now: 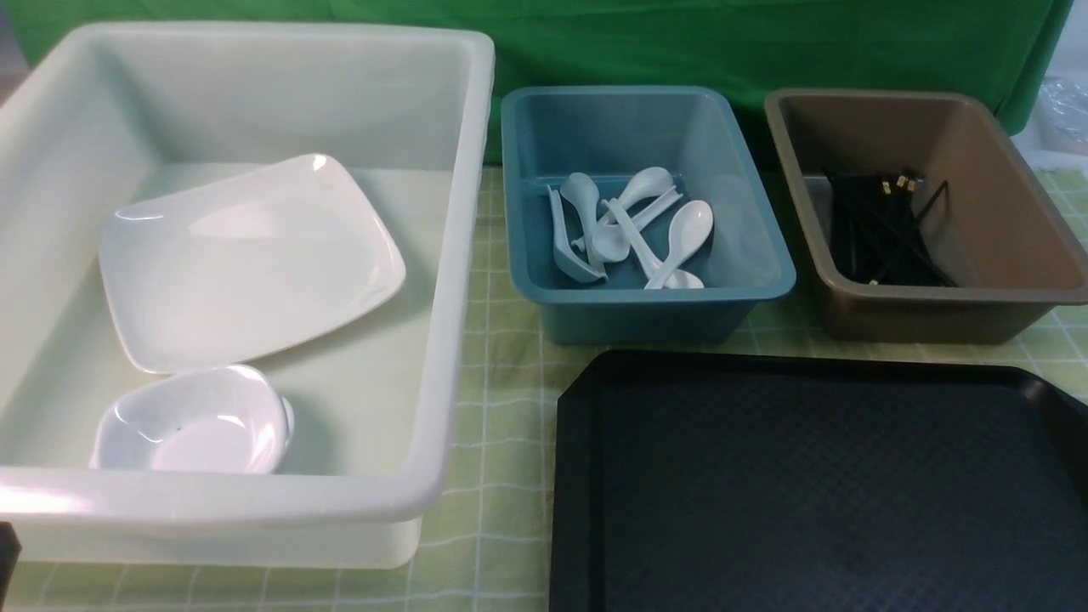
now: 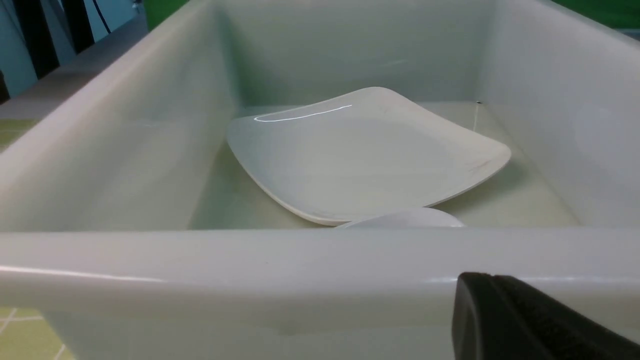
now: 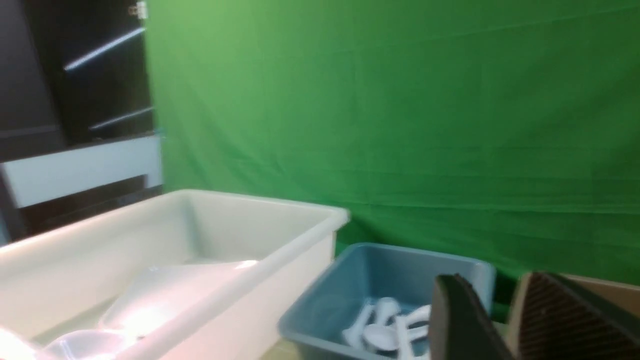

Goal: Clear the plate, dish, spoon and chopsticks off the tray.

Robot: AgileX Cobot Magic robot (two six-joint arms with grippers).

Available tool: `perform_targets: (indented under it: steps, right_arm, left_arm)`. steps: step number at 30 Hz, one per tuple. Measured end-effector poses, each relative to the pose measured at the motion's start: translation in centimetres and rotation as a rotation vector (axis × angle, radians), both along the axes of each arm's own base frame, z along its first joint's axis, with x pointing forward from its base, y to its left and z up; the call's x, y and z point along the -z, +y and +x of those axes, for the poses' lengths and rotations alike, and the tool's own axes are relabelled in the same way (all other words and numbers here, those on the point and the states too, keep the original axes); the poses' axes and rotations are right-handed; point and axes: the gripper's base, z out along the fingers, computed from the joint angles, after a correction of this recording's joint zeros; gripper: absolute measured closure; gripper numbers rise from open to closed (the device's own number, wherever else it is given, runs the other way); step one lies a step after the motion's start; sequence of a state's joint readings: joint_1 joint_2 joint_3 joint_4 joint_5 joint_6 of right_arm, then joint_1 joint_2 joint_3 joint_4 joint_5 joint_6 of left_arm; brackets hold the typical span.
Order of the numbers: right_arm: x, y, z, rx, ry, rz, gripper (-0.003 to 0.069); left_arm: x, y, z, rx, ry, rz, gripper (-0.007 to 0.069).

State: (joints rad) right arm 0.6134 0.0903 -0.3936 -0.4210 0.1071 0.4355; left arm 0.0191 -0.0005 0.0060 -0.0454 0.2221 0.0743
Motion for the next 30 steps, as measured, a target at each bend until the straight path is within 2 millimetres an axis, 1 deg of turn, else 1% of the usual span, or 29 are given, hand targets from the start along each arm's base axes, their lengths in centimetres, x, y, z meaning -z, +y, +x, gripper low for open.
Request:
perform_targets:
  steps: [4,10,13,16,20,21,23,24,25,27,30]
  right_arm:
    - [-0.1,0.5,-0.3,-0.061,-0.025,-0.028,0.0423]
    - [-0.1,0.6,-0.4,-0.076,-0.025,-0.028,0.0423]
    - [0.3,0.6,-0.4,-0.066,-0.009,-0.046,0.0423]
    - [2.4,0.3,0.2,0.067,0.035,-0.072,0.0423]
    - [7.5,-0.2,1.8,0.296,0.175,-0.157,0.0423]
    - [9.8,-0.6,2.1,0.373,0.240,-0.182,0.0421]
    - [11.4,-0.9,2.2,0.422,0.285,-0.194,0.0422]
    - [13.1,-1.2,2.1,0.479,0.361,-0.205,0.0422]
    - [13.8,-1.5,2.0,0.519,0.416,-0.210,0.0422]
    - [14.2,-1.7,1.9,0.555,0.444,-0.219,0.0422]
    - [14.3,-1.8,1.9,0.576,0.449,-0.224,0.0422]
  left_arm:
    - [0.0,0.0,0.0,0.000,0.000,0.001,0.0621]
    - [0.0,0.0,0.0,0.000,0.000,0.001,0.0621]
    - [0.0,0.0,0.0,0.000,0.000,0.001,0.0621]
    - [0.0,0.0,0.0,0.001,-0.001,0.001,0.0621]
    - [0.0,0.0,0.0,0.001,-0.001,0.001,0.0621]
    - [0.0,0.0,0.0,0.001,-0.001,0.001,0.0621]
    - [0.0,0.0,0.0,0.001,-0.001,0.001,0.0621]
    - [0.0,0.0,0.0,0.001,0.000,0.001,0.0621]
    - [0.0,0.0,0.0,0.001,0.000,0.001,0.0621]
    - [0.0,0.0,0.0,0.001,0.002,0.004,0.0621]
    - [0.1,0.0,0.0,0.002,0.006,0.006,0.0621]
